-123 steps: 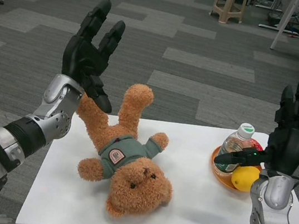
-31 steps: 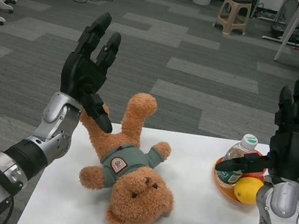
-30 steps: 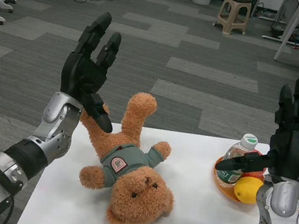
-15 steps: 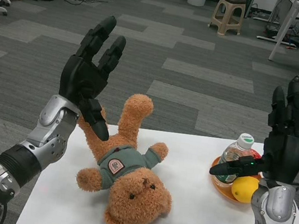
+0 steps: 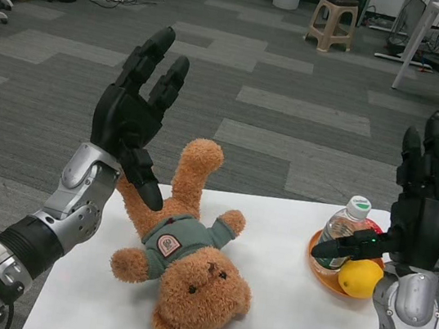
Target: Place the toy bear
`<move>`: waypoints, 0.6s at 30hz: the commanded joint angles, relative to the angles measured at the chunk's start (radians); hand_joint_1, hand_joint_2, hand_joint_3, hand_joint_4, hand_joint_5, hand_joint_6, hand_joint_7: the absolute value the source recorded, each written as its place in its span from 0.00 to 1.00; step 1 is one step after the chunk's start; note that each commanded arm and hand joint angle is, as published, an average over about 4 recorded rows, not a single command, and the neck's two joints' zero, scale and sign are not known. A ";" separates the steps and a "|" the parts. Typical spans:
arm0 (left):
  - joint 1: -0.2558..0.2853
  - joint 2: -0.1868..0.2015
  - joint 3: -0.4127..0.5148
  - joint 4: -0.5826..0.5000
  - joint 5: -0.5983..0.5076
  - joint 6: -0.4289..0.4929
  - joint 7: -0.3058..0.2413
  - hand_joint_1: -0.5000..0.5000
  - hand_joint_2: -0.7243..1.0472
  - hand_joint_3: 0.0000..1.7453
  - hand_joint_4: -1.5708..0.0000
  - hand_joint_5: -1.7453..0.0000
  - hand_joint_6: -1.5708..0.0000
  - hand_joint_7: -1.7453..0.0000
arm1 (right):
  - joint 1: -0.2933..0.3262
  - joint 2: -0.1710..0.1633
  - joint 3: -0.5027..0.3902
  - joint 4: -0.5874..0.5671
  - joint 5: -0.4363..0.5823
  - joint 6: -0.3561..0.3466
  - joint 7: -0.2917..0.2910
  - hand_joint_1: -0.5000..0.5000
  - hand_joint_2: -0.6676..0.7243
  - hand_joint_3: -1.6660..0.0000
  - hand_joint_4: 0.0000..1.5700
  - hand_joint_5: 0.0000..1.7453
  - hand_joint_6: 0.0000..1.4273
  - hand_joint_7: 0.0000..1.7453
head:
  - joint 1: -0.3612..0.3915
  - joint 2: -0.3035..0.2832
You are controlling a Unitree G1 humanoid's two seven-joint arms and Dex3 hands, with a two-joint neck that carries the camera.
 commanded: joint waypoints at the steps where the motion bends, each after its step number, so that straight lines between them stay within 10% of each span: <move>1: 0.005 0.004 0.002 0.001 0.007 0.010 -0.003 0.02 0.00 0.05 1.00 1.00 1.00 0.84 | 0.004 -0.005 0.000 -0.002 0.005 -0.004 -0.003 0.10 0.73 1.00 0.00 0.00 0.00 0.00 | 0.000 -0.002; 18: -0.004 0.014 0.002 0.008 0.001 0.014 -0.007 0.02 0.00 0.05 1.00 1.00 1.00 0.84 | -0.004 0.021 0.000 0.010 0.005 -0.004 -0.001 0.11 0.73 1.00 0.00 0.00 0.00 0.00 | -0.004 -0.005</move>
